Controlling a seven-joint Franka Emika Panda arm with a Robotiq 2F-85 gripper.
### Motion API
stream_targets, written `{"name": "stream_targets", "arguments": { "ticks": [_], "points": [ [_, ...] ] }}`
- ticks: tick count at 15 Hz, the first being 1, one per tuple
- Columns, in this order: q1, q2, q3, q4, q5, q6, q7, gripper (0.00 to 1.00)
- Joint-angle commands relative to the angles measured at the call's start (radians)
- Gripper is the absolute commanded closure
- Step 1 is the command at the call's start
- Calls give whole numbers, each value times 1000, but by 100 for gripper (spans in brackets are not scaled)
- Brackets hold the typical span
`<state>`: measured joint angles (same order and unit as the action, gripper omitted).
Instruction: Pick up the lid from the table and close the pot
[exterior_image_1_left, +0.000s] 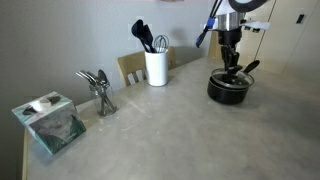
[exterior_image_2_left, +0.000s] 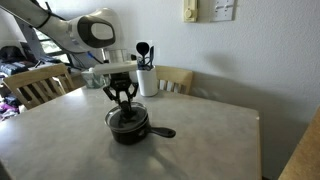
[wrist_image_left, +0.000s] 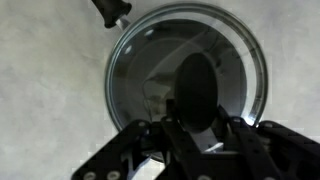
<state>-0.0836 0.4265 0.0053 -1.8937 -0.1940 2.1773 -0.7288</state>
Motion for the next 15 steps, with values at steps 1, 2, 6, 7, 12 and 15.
{"name": "stream_targets", "arguments": {
  "ticks": [1, 2, 6, 7, 12, 15],
  "points": [
    [7, -18, 0, -24, -30, 22, 21, 89],
    [9, -16, 0, -24, -31, 22, 23, 89],
    [13, -4, -4, -17, -43, 16, 31, 89],
    [12, 0, -4, -16, -45, 16, 33, 89],
    [10, 6, -2, -14, -45, 18, 39, 89],
    [9, 9, -2, -12, -44, 21, 40, 89]
  ]
}}
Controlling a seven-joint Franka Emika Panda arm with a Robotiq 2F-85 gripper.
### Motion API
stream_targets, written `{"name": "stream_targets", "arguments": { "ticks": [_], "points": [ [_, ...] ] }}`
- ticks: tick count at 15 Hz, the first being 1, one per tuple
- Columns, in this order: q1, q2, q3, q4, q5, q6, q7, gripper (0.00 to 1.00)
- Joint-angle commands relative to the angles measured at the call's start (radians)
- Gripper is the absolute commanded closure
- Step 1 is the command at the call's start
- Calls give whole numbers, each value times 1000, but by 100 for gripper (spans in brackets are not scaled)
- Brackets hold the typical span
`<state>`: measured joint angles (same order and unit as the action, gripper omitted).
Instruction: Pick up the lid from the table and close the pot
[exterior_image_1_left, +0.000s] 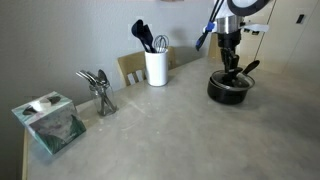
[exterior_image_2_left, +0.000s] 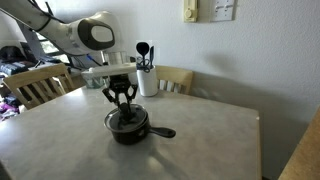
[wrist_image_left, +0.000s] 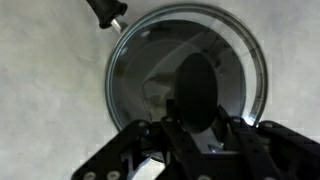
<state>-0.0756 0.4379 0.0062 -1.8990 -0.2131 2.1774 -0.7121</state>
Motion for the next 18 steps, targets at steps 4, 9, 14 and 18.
{"name": "stream_targets", "arguments": {
  "ticks": [4, 9, 14, 18],
  "points": [
    [0, 7, -2, -1, -21, 27, 27, 89],
    [-1, 17, -2, 9, -20, 35, 37, 89],
    [-3, 22, -2, 18, -19, 34, 38, 89],
    [-5, 26, -1, 28, -16, 30, 35, 89]
  ]
}}
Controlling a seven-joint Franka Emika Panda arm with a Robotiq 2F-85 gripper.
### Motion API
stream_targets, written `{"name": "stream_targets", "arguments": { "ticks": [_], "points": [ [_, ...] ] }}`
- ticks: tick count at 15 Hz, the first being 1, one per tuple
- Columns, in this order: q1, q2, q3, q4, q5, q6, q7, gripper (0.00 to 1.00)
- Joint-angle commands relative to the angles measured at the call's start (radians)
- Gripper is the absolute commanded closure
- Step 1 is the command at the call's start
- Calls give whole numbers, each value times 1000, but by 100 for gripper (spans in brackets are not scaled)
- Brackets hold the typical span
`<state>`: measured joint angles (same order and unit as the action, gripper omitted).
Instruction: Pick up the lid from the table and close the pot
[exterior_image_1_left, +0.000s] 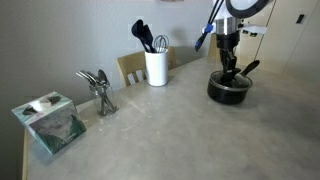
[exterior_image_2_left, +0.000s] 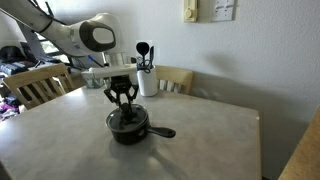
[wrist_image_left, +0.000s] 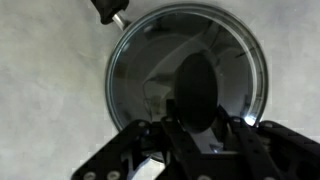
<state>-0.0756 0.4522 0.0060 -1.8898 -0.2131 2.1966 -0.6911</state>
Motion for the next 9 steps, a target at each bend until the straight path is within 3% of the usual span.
{"name": "stream_targets", "arguments": {
  "ticks": [1, 9],
  "points": [
    [-5, 11, -1, 20, -15, 11, 13, 89],
    [-9, 25, -1, 41, -11, 5, 9, 89]
  ]
}}
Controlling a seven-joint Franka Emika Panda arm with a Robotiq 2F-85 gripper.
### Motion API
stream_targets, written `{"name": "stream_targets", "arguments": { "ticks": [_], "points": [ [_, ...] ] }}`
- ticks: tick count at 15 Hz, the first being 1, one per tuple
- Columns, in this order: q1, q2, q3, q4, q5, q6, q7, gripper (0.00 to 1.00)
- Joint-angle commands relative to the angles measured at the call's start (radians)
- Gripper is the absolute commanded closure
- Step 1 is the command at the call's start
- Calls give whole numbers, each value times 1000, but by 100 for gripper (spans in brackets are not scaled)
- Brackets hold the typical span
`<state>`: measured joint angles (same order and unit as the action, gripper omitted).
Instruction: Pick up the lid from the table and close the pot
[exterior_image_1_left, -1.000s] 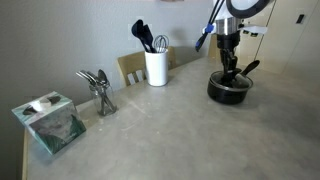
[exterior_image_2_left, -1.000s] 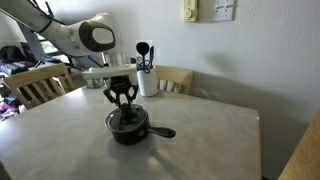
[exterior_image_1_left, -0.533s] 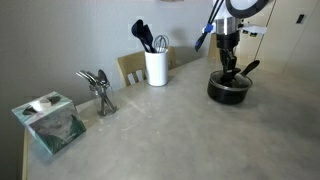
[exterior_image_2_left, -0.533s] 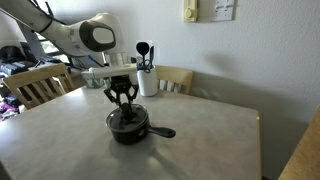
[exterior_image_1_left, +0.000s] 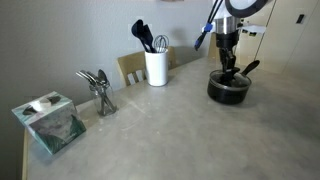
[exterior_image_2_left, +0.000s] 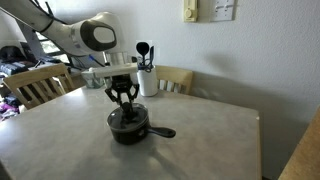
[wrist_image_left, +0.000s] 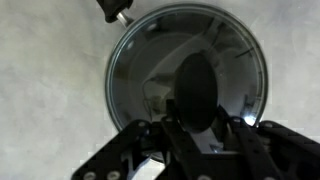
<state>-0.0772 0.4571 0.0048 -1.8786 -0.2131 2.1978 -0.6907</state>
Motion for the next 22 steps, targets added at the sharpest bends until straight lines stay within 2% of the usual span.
{"name": "stream_targets", "arguments": {
  "ticks": [1, 22],
  "points": [
    [-8, 22, 0, 33, -10, 2, 8, 89],
    [-2, 22, 2, 16, -16, -12, 9, 89]
  ]
}}
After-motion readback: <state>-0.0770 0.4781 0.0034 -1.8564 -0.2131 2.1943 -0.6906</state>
